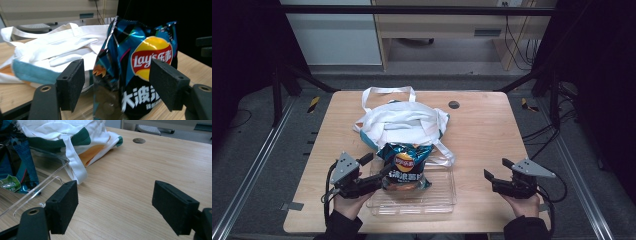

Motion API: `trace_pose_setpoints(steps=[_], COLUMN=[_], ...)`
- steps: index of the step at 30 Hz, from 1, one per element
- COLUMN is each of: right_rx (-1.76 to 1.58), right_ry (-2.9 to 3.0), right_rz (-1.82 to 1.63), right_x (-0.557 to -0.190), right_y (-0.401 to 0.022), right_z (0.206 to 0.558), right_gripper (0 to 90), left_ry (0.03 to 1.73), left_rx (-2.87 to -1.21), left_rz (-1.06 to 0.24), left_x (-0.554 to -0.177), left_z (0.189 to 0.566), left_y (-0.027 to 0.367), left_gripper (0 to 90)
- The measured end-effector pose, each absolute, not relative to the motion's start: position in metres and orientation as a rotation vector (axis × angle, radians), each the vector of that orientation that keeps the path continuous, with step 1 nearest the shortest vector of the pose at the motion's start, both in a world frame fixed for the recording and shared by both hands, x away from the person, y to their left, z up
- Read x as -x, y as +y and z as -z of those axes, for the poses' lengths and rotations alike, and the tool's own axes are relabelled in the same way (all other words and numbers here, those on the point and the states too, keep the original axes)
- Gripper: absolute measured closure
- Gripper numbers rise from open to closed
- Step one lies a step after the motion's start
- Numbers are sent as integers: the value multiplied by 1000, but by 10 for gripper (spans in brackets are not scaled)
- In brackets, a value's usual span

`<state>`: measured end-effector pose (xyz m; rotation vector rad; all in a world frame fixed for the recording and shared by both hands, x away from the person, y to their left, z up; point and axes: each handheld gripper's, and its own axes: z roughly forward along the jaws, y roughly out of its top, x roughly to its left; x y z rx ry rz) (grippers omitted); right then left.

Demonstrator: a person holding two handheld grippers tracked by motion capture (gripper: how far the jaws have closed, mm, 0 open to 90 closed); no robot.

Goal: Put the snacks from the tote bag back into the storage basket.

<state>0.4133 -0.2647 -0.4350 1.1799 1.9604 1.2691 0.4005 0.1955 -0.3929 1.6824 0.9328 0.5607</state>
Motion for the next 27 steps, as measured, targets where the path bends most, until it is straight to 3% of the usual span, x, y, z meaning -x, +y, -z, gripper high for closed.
trace_pose_setpoints(steps=[27], right_rx=[-1216], right_ry=[1949], right_rz=[-1250], right_x=[-413], right_y=[-267], right_z=[436], right_gripper=[210], left_ry=[1049], left_rx=[-1668], left_rz=[-692], left_x=[-399], left_z=[426], left_y=[270], left_gripper=[245])
